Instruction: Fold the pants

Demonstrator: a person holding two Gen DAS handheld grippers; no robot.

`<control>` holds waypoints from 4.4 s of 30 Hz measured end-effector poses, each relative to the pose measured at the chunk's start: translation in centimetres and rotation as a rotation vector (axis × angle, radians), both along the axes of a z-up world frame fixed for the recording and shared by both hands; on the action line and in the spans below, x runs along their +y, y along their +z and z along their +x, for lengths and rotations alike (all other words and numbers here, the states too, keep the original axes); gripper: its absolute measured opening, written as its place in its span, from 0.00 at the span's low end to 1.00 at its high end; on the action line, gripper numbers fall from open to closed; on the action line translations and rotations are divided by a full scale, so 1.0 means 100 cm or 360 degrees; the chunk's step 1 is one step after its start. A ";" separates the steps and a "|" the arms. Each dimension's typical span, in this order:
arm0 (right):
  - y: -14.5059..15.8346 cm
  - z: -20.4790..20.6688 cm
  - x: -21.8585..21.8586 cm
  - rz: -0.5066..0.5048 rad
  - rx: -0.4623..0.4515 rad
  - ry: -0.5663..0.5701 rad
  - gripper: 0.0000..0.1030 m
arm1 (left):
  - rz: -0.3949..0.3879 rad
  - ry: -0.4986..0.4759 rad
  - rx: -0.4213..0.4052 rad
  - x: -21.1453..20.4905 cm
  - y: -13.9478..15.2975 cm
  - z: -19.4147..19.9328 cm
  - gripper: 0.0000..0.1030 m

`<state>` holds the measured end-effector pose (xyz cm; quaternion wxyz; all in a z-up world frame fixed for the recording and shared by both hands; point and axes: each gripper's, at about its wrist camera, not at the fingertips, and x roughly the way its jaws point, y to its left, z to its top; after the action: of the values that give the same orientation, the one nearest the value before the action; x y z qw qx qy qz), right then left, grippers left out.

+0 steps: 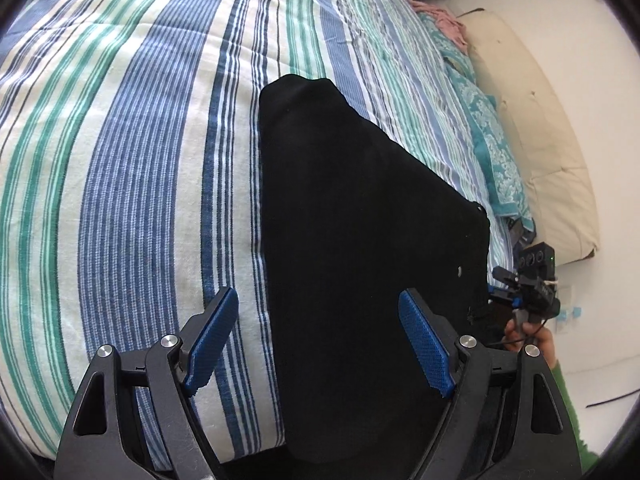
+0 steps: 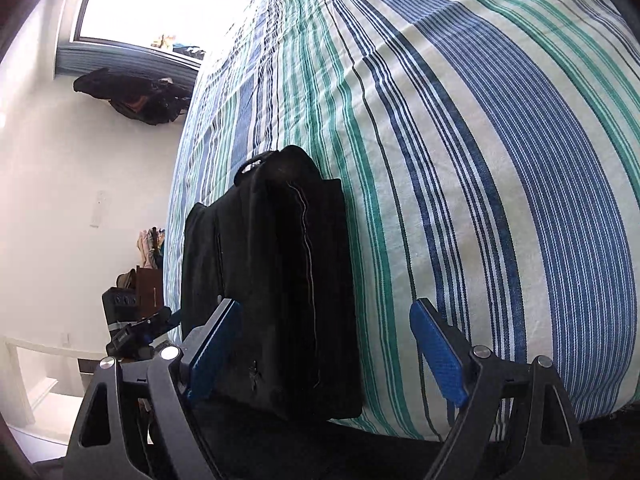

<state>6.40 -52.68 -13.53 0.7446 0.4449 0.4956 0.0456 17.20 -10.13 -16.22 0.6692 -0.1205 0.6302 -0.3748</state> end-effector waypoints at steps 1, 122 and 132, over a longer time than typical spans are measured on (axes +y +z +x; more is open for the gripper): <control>-0.003 0.004 0.003 0.0006 0.0000 0.0032 0.84 | -0.0020 -0.0021 0.0016 -0.005 -0.002 0.000 0.81; 0.172 -0.154 0.295 -0.1349 -0.0115 0.0162 1.00 | 0.0841 0.0263 -0.1076 0.045 0.180 -0.157 0.97; 0.173 -0.150 0.297 -0.1379 -0.0126 0.0159 1.00 | 0.0833 0.0274 -0.1064 0.046 0.181 -0.156 0.97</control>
<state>-8.65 -22.97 3.81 0.8777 0.0647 0.4610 -0.1137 1.64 -5.53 1.92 0.8734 0.1294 0.4401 -0.1637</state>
